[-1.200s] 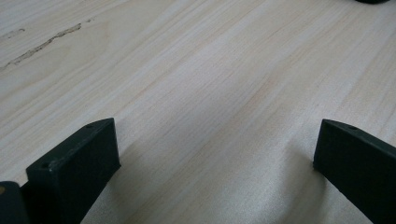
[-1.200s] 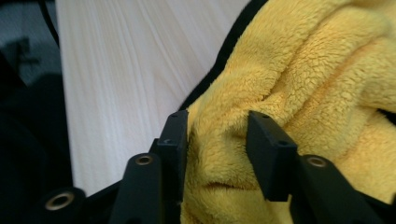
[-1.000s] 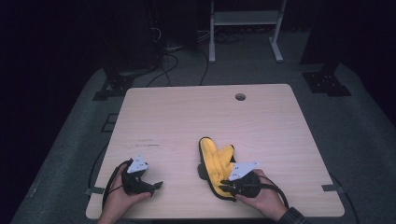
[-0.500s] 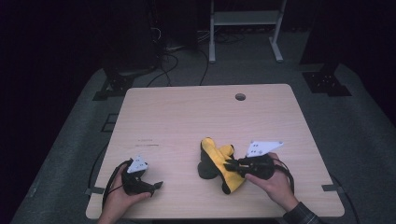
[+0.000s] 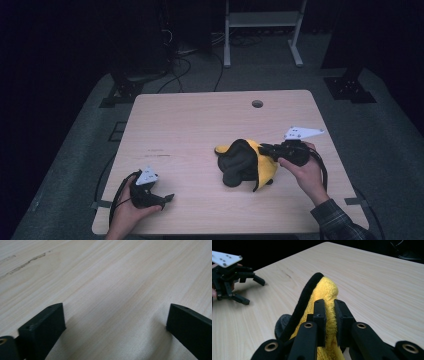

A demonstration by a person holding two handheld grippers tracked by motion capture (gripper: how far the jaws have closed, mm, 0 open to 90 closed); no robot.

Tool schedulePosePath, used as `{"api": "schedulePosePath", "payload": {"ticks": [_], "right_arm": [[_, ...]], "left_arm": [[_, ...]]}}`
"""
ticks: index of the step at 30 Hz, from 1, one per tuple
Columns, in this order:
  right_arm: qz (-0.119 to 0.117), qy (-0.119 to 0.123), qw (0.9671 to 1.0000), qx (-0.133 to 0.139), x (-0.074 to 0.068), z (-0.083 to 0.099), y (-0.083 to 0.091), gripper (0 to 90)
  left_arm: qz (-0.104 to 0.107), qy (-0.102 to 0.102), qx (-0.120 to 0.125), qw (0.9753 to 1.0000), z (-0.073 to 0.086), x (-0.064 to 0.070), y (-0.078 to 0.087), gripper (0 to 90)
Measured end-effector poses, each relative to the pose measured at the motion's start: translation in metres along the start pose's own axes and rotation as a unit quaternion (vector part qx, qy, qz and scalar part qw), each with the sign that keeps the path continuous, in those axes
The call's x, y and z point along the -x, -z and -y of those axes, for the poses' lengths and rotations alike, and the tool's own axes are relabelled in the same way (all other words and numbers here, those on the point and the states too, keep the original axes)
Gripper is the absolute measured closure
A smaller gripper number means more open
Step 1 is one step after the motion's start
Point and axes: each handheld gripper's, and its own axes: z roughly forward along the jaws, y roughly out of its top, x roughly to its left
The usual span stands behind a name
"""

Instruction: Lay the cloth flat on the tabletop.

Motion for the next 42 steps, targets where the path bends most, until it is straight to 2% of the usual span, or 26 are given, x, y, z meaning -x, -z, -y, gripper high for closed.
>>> {"api": "schedulePosePath", "payload": {"ticks": [5,6,7,8,9,12,14,17,19,22,23,26,27,29,31,32,34,35,38,42], "right_arm": [[0.019,-0.005,0.9998,-0.009,0.009,0.001,-0.004,79.0],[0.034,-0.011,0.9992,-0.017,0.017,0.003,-0.008,78.7],[0.034,-0.011,0.9992,-0.017,0.017,0.003,-0.008,78.7],[0.049,-0.016,0.9984,-0.024,0.024,0.006,-0.012,77.4],[0.049,-0.016,0.9984,-0.024,0.024,0.006,-0.012,77.4],[0.076,-0.025,0.9963,-0.033,0.035,0.01,-0.015,72.2],[0.102,-0.031,0.9938,-0.029,0.041,0.013,-0.009,68.5],[0.113,-0.04,0.9927,-0.016,0.043,0.013,0.0,66.7],[0.114,-0.041,0.9926,-0.01,0.042,0.014,0.006,64.1],[0.109,-0.036,0.9932,-0.016,0.033,0.021,0.015,59.8],[0.109,-0.036,0.9932,-0.016,0.033,0.021,0.015,59.8],[0.097,-0.036,0.9944,-0.021,0.019,0.03,0.022,57.0],[0.097,-0.036,0.9944,-0.021,0.019,0.03,0.022,57.0],[0.089,-0.03,0.9953,-0.026,0.01,0.034,0.023,55.9],[0.082,-0.024,0.9958,-0.034,0.002,0.04,0.022,55.3],[0.082,-0.024,0.9958,-0.034,0.002,0.04,0.022,55.3],[0.077,-0.018,0.996,-0.041,-0.004,0.045,0.022,54.9],[0.077,-0.018,0.996,-0.041,-0.004,0.045,0.022,54.9],[0.072,-0.015,0.9963,-0.043,-0.009,0.05,0.025,54.2],[0.069,-0.015,0.9965,-0.044,-0.011,0.053,0.027,53.5]], "left_arm": [[0.011,0.004,0.011,0.9999,-0.001,-0.002,0.001,13.9],[0.01,0.003,0.01,0.9999,-0.002,-0.001,0.002,15.7],[0.01,0.003,0.01,0.9999,-0.002,-0.001,0.002,17.6],[0.013,0.001,0.009,0.9999,-0.003,0.0,0.002,19.9],[0.013,0.001,0.009,0.9999,-0.003,0.0,0.002,22.0],[0.016,0.002,0.015,0.9998,-0.008,0.002,0.002,24.6],[0.016,-0.004,0.02,0.9997,-0.014,0.005,0.001,29.9],[0.014,-0.007,0.031,0.9994,-0.024,0.009,-0.003,33.2],[0.016,-0.011,0.033,0.9993,-0.032,0.012,-0.009,34.4],[0.021,-0.021,0.041,0.9987,-0.045,0.013,-0.018,38.1],[0.021,-0.021,0.041,0.9987,-0.045,0.013,-0.018,38.2],[0.022,-0.02,0.047,0.9985,-0.056,0.012,-0.026,39.7],[0.021,-0.02,0.049,0.9984,-0.059,0.011,-0.028,39.7],[0.019,-0.02,0.051,0.9983,-0.068,0.008,-0.033,40.0],[0.019,-0.015,0.063,0.9977,-0.081,0.003,-0.041,42.3],[0.019,-0.015,0.063,0.9977,-0.081,0.003,-0.041,43.4],[0.022,-0.017,0.068,0.9973,-0.097,-0.003,-0.051,44.4],[0.022,-0.017,0.068,0.9973,-0.097,-0.003,-0.051,45.1],[0.024,-0.023,0.073,0.9968,-0.111,-0.006,-0.063,48.0],[0.028,-0.017,0.083,0.996,-0.129,-0.01,-0.083,48.3]]}}
